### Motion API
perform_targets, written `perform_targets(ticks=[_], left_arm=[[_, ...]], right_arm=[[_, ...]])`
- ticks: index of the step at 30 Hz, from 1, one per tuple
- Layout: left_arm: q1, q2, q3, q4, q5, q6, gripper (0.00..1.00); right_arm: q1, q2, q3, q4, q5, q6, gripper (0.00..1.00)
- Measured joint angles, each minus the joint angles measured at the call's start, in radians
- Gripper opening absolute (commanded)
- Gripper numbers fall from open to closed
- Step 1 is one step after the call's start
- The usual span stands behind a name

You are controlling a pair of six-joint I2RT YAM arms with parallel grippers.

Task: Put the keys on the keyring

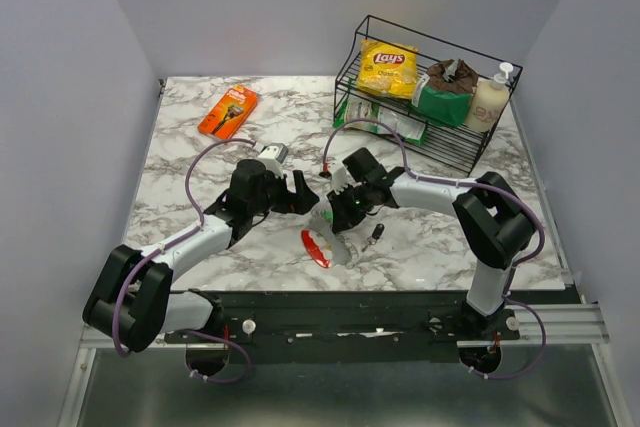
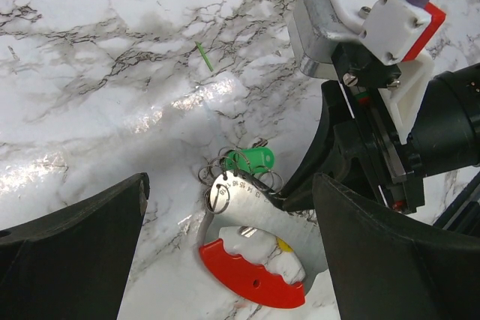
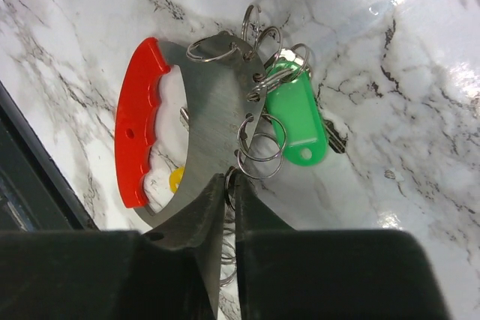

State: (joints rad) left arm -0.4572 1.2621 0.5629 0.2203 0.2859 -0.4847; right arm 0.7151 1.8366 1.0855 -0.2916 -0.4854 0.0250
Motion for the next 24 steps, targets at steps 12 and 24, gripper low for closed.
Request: perform_targets(ticks=[12, 24], left_arm=[[0.0, -0.003, -0.024, 0.016, 0.011, 0.0, 0.98], [0.0, -0.003, -0.038, 0.034, 0.024, 0.0, 0.98]], right_arm=[[0.0, -0.033, 0.003, -0.01, 0.009, -0.001, 0.14], [0.0, -0.034, 0.004, -0.018, 0.03, -0.001, 0.26]])
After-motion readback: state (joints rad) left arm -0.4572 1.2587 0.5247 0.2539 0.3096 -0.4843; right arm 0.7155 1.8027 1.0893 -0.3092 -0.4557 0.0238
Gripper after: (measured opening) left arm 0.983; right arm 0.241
